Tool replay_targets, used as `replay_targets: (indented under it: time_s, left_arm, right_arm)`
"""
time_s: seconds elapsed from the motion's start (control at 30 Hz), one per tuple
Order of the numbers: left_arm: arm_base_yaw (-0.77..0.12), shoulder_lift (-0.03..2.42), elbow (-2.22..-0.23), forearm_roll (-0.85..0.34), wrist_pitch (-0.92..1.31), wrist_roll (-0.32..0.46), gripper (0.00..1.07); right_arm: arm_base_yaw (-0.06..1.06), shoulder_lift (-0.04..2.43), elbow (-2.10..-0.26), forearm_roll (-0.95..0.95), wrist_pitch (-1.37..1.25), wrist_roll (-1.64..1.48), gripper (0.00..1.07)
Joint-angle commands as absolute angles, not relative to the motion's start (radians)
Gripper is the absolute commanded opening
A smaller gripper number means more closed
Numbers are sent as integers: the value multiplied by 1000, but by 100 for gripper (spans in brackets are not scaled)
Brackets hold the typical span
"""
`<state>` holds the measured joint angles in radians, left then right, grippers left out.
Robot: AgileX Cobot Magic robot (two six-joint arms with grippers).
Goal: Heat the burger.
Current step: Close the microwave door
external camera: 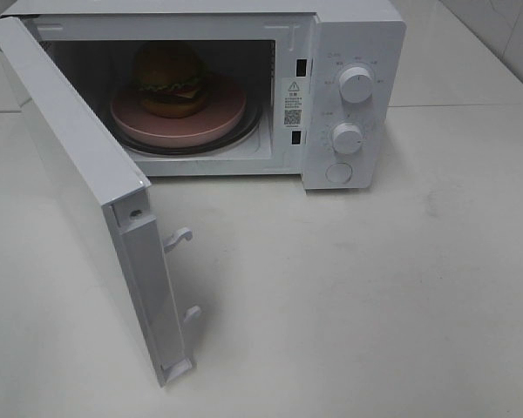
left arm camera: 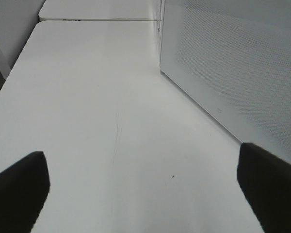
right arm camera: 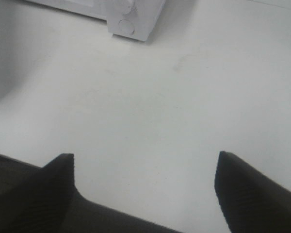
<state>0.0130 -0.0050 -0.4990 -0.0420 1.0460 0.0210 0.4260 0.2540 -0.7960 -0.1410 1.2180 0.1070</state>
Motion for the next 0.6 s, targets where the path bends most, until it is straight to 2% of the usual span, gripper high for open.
replay_targets:
  time_s: [0.03,0.37,0.6]
  left_arm:
    - [9,-26,-497,-41,1040,20,105]
    - [9,-26,-497,-41,1040,20,105]
    - [9,-26,-497,-41,1040,20,105]
  right_arm:
    - [338,186,-775,-144,1260,102,76]
    - [201,58,-624,-121,1167,95,76]
    - [165,-1,-547,-122,1126,95,76]
